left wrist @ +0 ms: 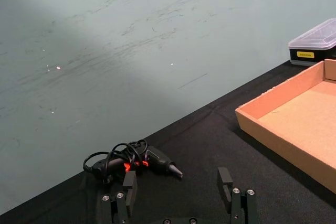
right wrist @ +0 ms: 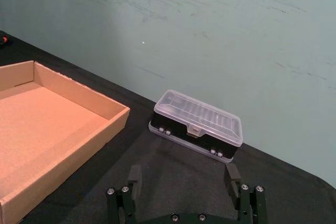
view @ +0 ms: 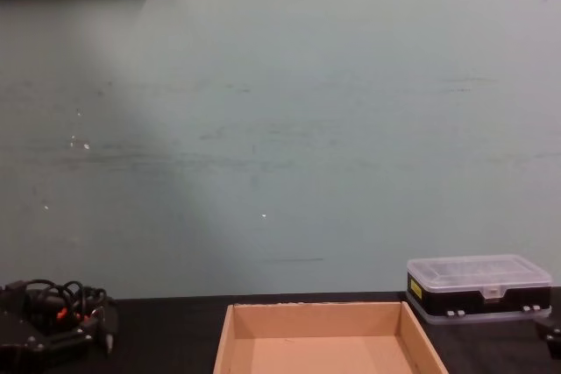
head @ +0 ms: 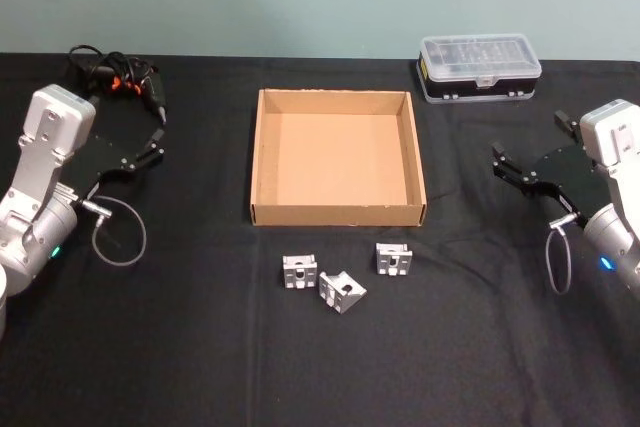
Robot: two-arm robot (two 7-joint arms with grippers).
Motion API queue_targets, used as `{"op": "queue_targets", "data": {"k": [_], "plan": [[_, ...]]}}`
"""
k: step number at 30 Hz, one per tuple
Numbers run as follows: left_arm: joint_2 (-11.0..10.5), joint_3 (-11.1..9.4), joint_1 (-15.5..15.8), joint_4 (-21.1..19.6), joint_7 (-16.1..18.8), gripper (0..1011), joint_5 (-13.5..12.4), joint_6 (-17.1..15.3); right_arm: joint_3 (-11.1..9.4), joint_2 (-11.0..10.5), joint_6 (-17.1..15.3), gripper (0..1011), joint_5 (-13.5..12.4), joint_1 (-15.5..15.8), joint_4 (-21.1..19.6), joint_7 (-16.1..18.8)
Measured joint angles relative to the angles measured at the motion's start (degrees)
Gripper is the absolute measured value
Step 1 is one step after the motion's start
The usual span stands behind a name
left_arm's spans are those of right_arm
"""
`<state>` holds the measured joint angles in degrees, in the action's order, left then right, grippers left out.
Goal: Use one hand to pick up the angle iron from the table and place it into the box.
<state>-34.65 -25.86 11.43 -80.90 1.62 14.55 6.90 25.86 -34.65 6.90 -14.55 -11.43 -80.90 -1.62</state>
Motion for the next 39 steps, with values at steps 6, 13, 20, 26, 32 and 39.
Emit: {"op": "queue_targets", "data": {"k": [6,13,20,26,32,39], "plan": [[0.0,0.0,0.0,0.0,0.0,1000,0.0,0.0,-0.69,0.41,0.38,1004,-0.25,-0.79,0.11,1.25],[0.0,0.0,0.0,0.0,0.0,1000,0.0,0.0,-2.32,0.88,1.36,1004,-3.86,-2.86,-0.1,7.31],[0.0,0.0,0.0,0.0,0.0,1000,0.0,0.0,-3.35,0.4,0.78,1004,-8.79,-6.37,-1.1,17.54],[0.0,0.01,0.0,0.0,0.0,1000,0.0,0.0,-3.47,-0.22,-1.25,1004,-10.98,-8.63,-2.63,24.07],[0.0,0.0,0.0,0.0,0.0,1000,0.0,0.0,-2.99,-0.67,-4.06,1004,-13.03,-10.73,-3.66,30.5],[0.0,0.0,0.0,0.0,0.0,1000,0.0,0.0,0.48,-1.6,-8.28,1004,-13.7,-14.62,-2.63,40.94]]}}
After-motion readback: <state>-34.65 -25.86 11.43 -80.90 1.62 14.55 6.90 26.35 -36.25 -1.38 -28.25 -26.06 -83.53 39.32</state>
